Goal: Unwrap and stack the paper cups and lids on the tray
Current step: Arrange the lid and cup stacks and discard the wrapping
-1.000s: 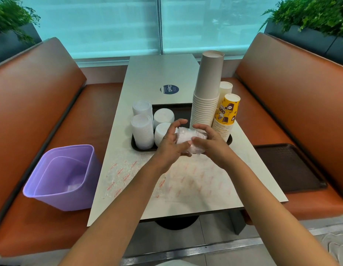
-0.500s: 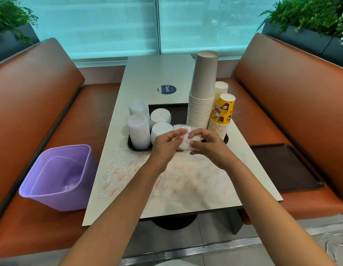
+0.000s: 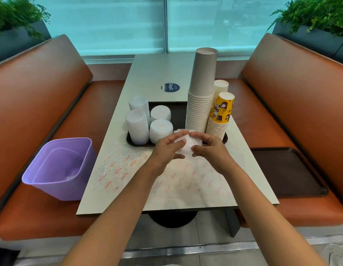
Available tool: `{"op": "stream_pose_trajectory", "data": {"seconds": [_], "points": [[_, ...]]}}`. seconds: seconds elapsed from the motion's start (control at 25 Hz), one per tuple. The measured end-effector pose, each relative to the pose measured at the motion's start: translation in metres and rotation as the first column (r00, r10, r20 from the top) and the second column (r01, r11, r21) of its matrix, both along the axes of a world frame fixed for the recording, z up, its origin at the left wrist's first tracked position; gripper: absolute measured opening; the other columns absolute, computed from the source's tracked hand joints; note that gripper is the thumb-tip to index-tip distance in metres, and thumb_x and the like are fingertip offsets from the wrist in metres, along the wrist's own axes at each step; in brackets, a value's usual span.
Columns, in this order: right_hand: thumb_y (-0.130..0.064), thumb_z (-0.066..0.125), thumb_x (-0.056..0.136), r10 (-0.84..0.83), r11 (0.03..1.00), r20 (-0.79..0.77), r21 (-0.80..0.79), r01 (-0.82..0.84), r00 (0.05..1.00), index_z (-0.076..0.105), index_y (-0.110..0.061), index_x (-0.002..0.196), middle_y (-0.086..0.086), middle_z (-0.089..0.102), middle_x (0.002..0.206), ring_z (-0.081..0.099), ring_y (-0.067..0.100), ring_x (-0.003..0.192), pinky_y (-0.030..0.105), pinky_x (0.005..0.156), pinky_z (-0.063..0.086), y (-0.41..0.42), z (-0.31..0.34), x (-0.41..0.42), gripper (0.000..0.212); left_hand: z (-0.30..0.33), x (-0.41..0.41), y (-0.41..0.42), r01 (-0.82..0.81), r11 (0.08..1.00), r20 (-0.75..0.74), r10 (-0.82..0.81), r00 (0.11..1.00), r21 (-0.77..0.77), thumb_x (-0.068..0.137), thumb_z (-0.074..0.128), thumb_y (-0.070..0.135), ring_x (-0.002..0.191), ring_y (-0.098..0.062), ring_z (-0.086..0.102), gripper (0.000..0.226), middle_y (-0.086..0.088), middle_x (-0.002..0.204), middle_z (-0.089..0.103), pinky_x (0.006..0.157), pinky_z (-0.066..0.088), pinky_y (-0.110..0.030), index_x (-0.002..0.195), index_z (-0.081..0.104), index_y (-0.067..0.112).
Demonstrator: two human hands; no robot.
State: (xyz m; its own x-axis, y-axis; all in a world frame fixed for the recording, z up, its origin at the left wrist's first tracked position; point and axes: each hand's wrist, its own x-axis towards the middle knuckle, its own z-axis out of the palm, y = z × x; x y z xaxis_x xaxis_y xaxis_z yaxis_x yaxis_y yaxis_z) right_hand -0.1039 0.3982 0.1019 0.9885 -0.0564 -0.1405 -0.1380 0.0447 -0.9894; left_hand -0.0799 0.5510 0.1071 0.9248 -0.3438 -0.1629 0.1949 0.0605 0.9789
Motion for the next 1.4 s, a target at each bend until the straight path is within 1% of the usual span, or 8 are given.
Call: {"op": "stream_pose_trajectory", "data": {"seconds": [0.36, 0.48, 0.68, 0.8, 0.92, 1.08, 1.24, 1.4], "points": [[0.010, 0.064, 0.080, 0.072, 0.987, 0.017, -0.145, -0.069, 0.997, 0.061, -0.014, 0.110, 0.008, 0.060, 0.100, 0.062, 0.019, 0.069, 0.022, 0.053, 0.053, 0.045, -0.015, 0.007, 0.038, -0.014, -0.009, 0.053, -0.182, 0.973, 0.053, 0.176, 0.983, 0.146, 0.087, 0.052, -0.009, 0.089, -0.013, 0.061, 0.041, 0.002, 0.106, 0.061, 0.065, 0.055, -0.020, 0.108, 0.065, 0.024], [0.012, 0.064, 0.079, 0.111, 0.985, -0.005, -0.132, -0.111, 0.994, 0.062, -0.014, 0.107, 0.005, 0.060, 0.098, 0.060, 0.018, 0.069, 0.021, 0.054, 0.053, 0.077, -0.016, 0.020, 0.038, -0.017, -0.004, 0.087, -0.233, 0.958, 0.020, 0.233, 0.972, 0.170, 0.088, 0.052, -0.003, 0.082, -0.012, 0.059, 0.034, 0.002, 0.099, 0.062, 0.067, 0.053, -0.025, 0.096, 0.067, 0.027], [0.006, 0.061, 0.085, 0.194, 0.973, -0.043, -0.121, -0.198, 0.980, 0.062, -0.014, 0.109, 0.001, 0.062, 0.094, 0.059, 0.013, 0.072, 0.023, 0.062, 0.052, 0.168, -0.020, 0.062, 0.031, -0.024, 0.028, 0.187, -0.334, 0.927, -0.001, 0.339, 0.941, 0.173, 0.087, 0.051, -0.010, 0.071, -0.010, 0.060, 0.030, 0.002, 0.089, 0.064, 0.062, 0.053, -0.018, 0.095, 0.066, 0.015], [-0.001, 0.059, 0.088, 0.180, 0.971, -0.069, -0.149, -0.189, 0.981, 0.062, -0.016, 0.110, 0.000, 0.064, 0.102, 0.058, 0.007, 0.076, 0.018, 0.069, 0.048, 0.230, -0.027, 0.088, 0.027, -0.043, 0.060, 0.263, -0.500, 0.841, -0.046, 0.519, 0.854, 0.204, 0.091, 0.051, -0.004, 0.075, -0.013, 0.060, 0.027, -0.001, 0.093, 0.064, 0.059, 0.054, -0.018, 0.095, 0.066, 0.019], [-0.001, 0.060, 0.088, 0.190, 0.955, -0.117, -0.207, -0.211, 0.975, 0.062, -0.008, 0.116, 0.002, 0.063, 0.105, 0.059, 0.009, 0.080, 0.007, 0.065, 0.046, 0.297, -0.040, 0.116, 0.030, -0.081, 0.104, 0.345, -0.613, 0.704, -0.088, 0.680, 0.728, 0.359, 0.089, 0.052, 0.002, 0.078, -0.017, 0.058, 0.034, -0.005, 0.105, 0.064, 0.059, 0.051, -0.023, 0.118, 0.062, 0.015], [-0.013, 0.062, 0.089, 0.212, 0.908, -0.298, -0.293, -0.300, 0.931, 0.046, -0.017, 0.133, -0.006, 0.051, 0.111, 0.053, 0.010, 0.095, 0.009, 0.064, 0.044, 0.361, -0.074, 0.145, 0.047, -0.132, 0.152, 0.402, -0.498, 0.715, -0.301, 0.675, 0.673, 0.491, 0.089, 0.053, 0.004, 0.086, -0.019, 0.055, 0.035, -0.007, 0.107, 0.059, 0.062, 0.047, -0.027, 0.124, 0.058, 0.008], [-0.016, 0.065, 0.086, 0.154, 0.863, -0.496, -0.353, -0.361, 0.854, 0.027, -0.011, 0.145, 0.009, 0.049, 0.135, 0.054, 0.026, 0.117, 0.027, 0.088, 0.047, 0.401, -0.123, 0.167, 0.071, -0.178, 0.190, 0.417, -0.339, 0.820, -0.439, 0.542, 0.717, 0.461, 0.086, 0.053, -0.010, 0.081, -0.016, 0.058, 0.055, -0.014, 0.120, 0.055, 0.069, 0.050, -0.029, 0.139, 0.040, 0.000], [-0.010, 0.059, 0.084, 0.126, 0.832, -0.581, -0.380, -0.405, 0.804, 0.033, -0.009, 0.139, 0.015, 0.052, 0.131, 0.055, 0.033, 0.113, 0.043, 0.095, 0.050, 0.415, -0.159, 0.176, 0.062, -0.211, 0.211, 0.418, -0.234, 0.862, -0.519, 0.465, 0.717, 0.449, 0.091, 0.050, -0.003, 0.074, -0.011, 0.057, 0.057, -0.007, 0.093, 0.060, 0.071, 0.049, -0.032, 0.142, 0.031, 0.016]]}}
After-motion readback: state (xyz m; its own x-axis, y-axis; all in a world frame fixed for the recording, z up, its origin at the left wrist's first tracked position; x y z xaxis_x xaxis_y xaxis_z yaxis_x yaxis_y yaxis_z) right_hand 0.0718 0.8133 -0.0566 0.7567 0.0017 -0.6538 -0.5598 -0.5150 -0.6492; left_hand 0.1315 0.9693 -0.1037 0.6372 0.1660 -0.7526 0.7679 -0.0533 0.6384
